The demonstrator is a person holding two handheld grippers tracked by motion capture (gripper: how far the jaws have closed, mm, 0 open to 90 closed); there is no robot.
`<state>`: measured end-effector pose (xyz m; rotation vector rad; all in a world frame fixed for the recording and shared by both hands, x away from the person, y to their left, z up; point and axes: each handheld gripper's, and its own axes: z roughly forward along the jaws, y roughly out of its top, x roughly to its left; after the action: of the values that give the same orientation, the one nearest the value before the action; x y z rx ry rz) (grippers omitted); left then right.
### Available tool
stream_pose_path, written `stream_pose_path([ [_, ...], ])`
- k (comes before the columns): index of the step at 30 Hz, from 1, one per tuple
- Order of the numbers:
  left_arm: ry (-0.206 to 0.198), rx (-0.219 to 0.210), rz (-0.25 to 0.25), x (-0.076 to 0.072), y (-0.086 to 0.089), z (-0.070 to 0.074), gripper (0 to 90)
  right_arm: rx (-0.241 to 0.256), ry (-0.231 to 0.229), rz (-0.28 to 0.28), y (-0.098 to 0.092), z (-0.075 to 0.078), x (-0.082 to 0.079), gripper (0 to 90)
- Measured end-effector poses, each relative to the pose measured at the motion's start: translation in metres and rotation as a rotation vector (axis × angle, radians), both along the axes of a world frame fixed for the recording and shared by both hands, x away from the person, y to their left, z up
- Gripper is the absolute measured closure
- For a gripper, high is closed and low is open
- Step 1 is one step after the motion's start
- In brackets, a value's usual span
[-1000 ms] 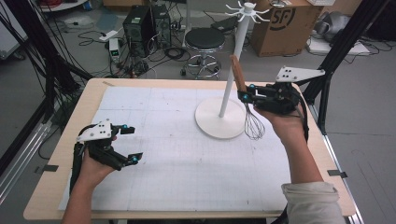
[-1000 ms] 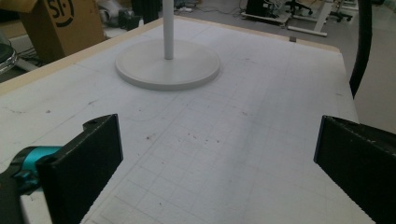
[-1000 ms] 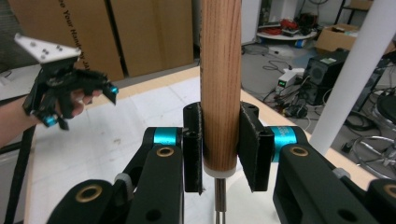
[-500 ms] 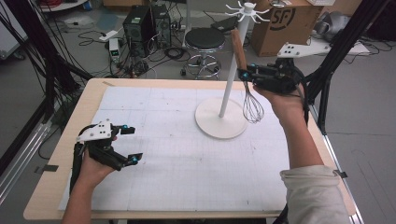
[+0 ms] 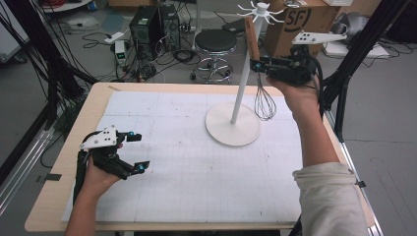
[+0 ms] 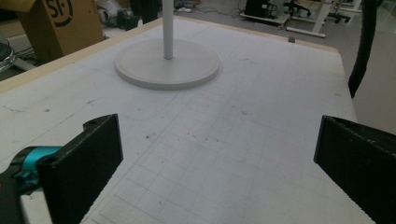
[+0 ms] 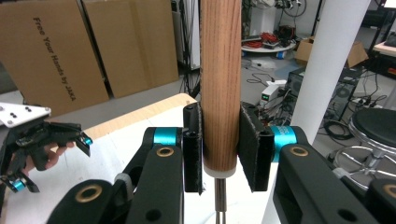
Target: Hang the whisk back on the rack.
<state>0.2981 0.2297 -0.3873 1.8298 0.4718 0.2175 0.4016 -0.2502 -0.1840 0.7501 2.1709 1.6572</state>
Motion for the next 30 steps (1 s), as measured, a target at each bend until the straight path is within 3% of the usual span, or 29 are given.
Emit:
stream_pose_path([
  [3,0.001,0.005,-0.002,0.0,0.0,0.0,1.8,0.022,0.019,-0.003,-0.002,-0.003,0.006,73.0],
  [9,0.004,0.007,0.002,0.001,0.0,-0.001,1.8,0.02,0.043,-0.023,-0.006,-0.008,0.014,72.9],
  [21,0.008,0.01,0.002,0.0,0.0,-0.002,1.8,0.036,0.051,-0.038,-0.008,-0.013,0.016,72.2],
  [23,0.007,0.008,0.001,0.0,0.0,-0.002,1.8,0.024,0.057,-0.044,-0.008,-0.013,0.015,67.0],
  [25,0.008,0.006,0.001,0.0,0.0,-0.002,1.8,-0.005,0.051,-0.063,-0.006,-0.013,0.014,49.8],
  [26,0.007,0.006,0.0,0.0,0.0,-0.002,1.8,-0.008,0.039,-0.082,-0.006,-0.014,0.01,46.4],
  [30,0.009,0.012,-0.002,0.0,-0.001,-0.003,1.8,-0.003,0.025,-0.077,-0.007,-0.014,0.003,41.5],
])
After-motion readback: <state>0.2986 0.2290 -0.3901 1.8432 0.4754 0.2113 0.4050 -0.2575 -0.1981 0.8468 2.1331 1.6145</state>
